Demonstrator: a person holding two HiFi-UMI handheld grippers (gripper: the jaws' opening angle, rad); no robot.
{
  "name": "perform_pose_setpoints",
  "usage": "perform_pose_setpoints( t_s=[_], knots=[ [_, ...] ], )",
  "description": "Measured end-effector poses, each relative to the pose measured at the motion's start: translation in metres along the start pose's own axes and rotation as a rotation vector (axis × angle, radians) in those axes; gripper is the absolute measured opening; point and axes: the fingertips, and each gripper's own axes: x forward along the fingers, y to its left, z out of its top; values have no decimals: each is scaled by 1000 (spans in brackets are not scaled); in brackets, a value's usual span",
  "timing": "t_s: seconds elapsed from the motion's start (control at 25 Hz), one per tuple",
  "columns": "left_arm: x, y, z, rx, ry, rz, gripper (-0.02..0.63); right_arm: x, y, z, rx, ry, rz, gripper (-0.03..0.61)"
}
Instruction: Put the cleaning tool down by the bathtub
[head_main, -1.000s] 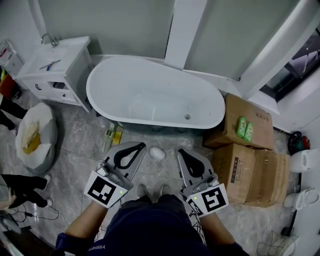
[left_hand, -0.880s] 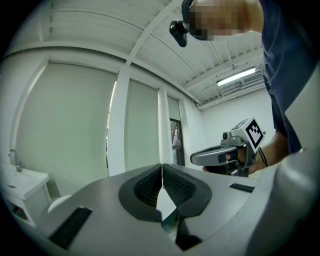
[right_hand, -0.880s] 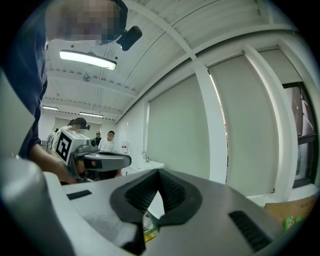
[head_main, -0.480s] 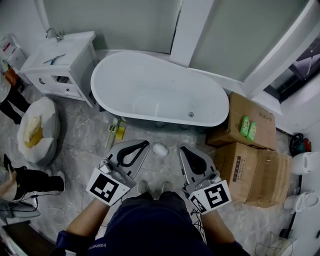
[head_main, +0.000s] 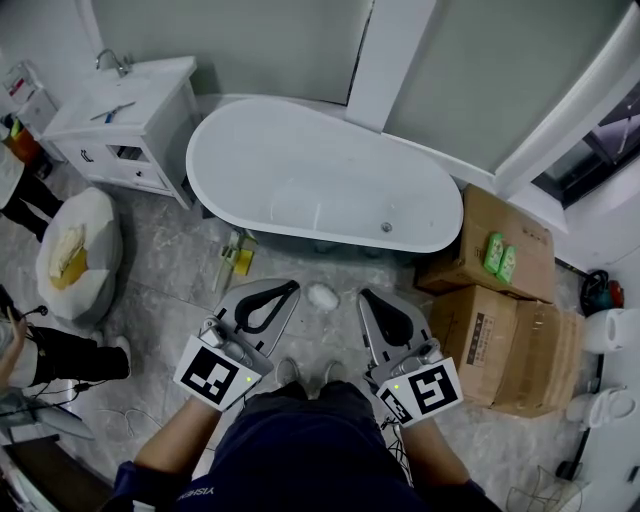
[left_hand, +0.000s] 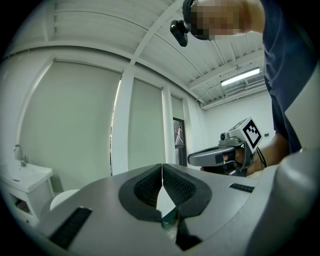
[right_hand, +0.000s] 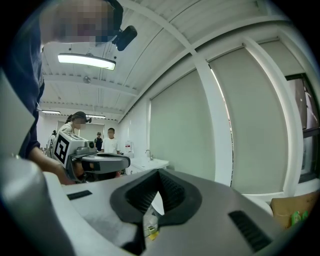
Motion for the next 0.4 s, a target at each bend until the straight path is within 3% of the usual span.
perform_pose_setpoints(
  t_s=[0.4],
  knots=[
    [-1, 3, -1, -7, 1, 9, 32, 4, 1, 0, -3, 3, 5, 3]
  ],
)
